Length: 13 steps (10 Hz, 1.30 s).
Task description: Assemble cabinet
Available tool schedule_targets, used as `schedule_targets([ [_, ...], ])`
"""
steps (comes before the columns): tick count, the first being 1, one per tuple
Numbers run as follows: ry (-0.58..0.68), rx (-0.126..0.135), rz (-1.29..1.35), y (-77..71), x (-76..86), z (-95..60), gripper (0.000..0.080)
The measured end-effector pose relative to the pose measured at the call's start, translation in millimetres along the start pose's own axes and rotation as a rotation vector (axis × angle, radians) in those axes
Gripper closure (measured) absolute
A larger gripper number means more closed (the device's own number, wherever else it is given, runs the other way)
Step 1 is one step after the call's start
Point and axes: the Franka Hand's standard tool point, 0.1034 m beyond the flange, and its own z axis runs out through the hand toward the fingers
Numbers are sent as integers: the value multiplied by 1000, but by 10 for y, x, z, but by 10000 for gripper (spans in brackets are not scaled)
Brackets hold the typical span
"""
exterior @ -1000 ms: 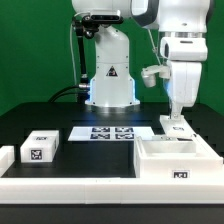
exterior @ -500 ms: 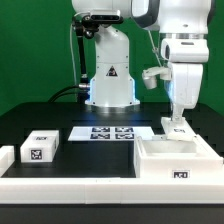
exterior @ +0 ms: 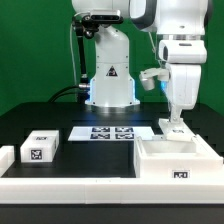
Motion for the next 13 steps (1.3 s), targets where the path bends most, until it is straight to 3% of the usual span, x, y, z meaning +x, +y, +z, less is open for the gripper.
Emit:
schedule_targets([
  [3,12,-30,9,339,11,-4,738],
  [8,15,-33,0,360,3,2,738],
  [11,26,-67,13,782,-4,-7,738],
  [13,28,-71,5,820,-8,-4,738],
])
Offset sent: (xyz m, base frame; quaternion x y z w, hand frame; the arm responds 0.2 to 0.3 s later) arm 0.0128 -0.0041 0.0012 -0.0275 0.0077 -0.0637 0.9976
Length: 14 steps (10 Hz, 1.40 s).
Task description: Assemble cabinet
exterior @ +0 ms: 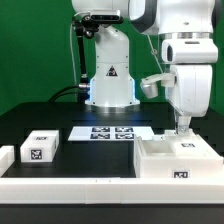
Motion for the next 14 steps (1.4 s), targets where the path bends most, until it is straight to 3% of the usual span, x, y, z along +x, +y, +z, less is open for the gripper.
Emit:
schedule_targets([
  [4,1,-1,0,17,0,4,738],
  [8,13,-31,10,327,5,20,738],
  [11,4,-12,15,340,-3,35,738],
  [14,3,-10,15,338,-4,37,738],
])
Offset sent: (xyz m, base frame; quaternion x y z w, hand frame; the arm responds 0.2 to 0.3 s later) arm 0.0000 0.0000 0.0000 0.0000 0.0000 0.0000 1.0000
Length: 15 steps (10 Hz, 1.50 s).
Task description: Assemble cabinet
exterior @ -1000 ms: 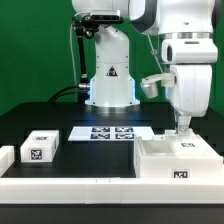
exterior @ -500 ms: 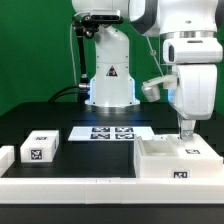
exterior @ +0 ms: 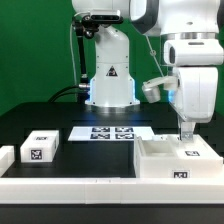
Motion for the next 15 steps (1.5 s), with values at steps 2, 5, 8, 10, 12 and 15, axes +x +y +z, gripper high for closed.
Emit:
schedule_targets([
  [2,0,0,0,0,-2,0,499],
  [5,0,0,1,0,-4,1,206],
  [8,0,0,1,-1,-5,2,153],
  [10,0,0,1,-1,-6,2,151],
  [12,0,0,1,-1,-6,2,151],
  [15,-7,0,4,-30,22,-111,151],
])
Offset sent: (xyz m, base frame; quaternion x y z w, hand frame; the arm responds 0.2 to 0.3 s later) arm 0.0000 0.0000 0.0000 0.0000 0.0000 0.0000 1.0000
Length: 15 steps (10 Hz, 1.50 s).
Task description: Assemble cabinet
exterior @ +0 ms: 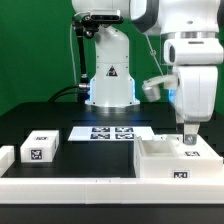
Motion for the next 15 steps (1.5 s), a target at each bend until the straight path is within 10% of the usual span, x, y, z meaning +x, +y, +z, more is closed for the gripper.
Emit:
schedule_targets([
  [7,5,-18,-22,-345,103,-211,151],
  [11,-16,37,20,-758,210,-127,151],
  [15,-17,39,35,-757,196,-122,151],
])
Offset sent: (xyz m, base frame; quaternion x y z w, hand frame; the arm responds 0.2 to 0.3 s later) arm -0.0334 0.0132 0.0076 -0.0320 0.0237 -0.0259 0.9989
